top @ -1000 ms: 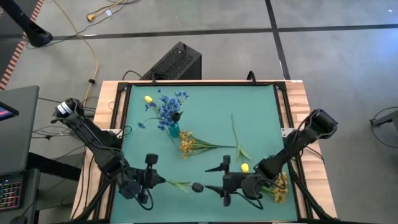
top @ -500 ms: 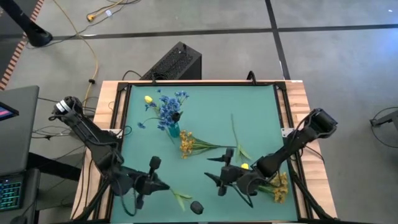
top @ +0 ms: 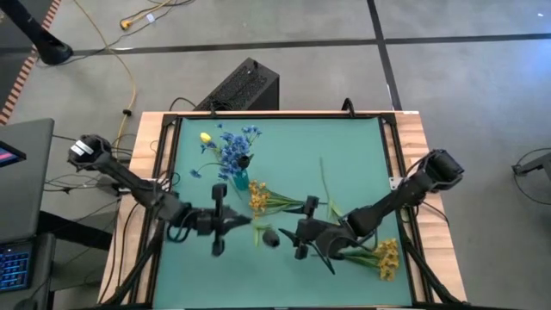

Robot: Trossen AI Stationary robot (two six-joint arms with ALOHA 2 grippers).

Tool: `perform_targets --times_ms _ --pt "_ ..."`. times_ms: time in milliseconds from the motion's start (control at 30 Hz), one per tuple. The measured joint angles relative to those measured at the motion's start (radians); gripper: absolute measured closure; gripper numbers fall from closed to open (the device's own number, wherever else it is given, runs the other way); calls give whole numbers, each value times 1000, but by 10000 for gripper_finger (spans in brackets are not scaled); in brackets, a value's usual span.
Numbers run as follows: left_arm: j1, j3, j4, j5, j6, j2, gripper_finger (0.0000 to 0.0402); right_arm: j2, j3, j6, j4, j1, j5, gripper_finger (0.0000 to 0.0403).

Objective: Sort flowers into vase by color
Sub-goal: Put the black flower into the blue vase

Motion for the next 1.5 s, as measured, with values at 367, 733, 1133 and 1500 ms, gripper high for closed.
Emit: perform_targets --times_ms 367,733,1133,1500 --pt "166 -14 8 76 105 0 401 1 0 -35 -30 -94 -91 107" --pt "307 -14 -2 193 30 4 401 -37 -270 -309 679 -247 -434 107" --pt "327 -12 -2 248 -61 9 401 85 -251 -126 1029 -480 -971 107" --pt "323 -12 0 232 -72 9 401 100 -152 -165 977 -478 -945 118"
